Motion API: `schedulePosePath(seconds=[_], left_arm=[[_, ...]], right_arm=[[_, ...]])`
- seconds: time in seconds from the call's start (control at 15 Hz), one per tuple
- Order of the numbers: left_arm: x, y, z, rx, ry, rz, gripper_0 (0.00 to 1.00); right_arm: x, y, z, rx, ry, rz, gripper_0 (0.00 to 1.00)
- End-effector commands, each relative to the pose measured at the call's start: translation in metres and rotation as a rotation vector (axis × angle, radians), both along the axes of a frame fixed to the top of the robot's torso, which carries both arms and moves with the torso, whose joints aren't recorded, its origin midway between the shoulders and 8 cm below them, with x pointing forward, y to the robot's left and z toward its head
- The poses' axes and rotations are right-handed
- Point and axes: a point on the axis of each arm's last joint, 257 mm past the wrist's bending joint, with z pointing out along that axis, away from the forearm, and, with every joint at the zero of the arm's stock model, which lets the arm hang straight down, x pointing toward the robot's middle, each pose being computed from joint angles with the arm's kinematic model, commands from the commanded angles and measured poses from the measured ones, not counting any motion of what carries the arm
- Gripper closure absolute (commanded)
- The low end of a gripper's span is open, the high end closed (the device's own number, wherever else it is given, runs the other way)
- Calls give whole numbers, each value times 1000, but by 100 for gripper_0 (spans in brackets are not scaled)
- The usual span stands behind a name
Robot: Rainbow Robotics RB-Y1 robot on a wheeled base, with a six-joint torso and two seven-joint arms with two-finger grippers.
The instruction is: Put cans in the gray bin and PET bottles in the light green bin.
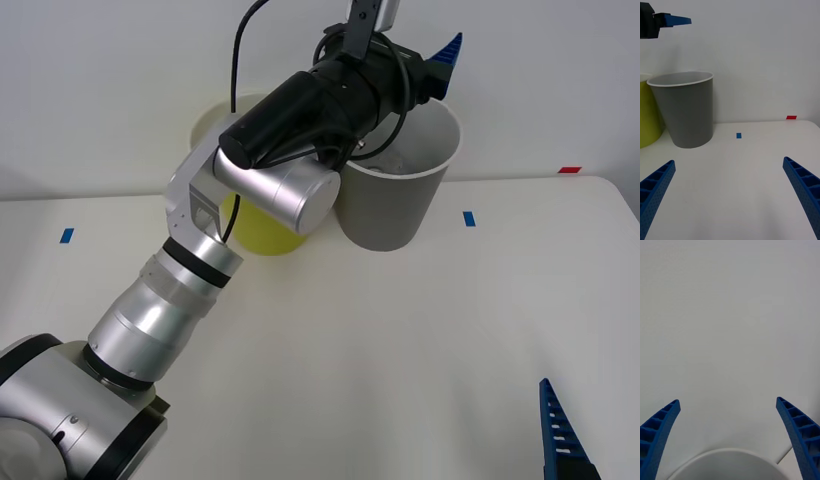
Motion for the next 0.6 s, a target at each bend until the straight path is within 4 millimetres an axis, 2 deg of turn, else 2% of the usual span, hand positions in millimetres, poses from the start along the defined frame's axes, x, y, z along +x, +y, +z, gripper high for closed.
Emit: schedulePosePath(seconds=[0.07,0.33,0.47,0.6], left_arm=[[0,0,1,-5,2,-2,0],[-2,1,3,-16,4,-8,0],[-4,8,12,-20,-12,-10,0],[-12,23,15,-25,-28,-9,0]], right_arm=[[0,0,0,0,0,0,0],[0,0,0,0,0,0,0],[0,0,0,0,0,0,0],[0,0,0,0,0,0,0]])
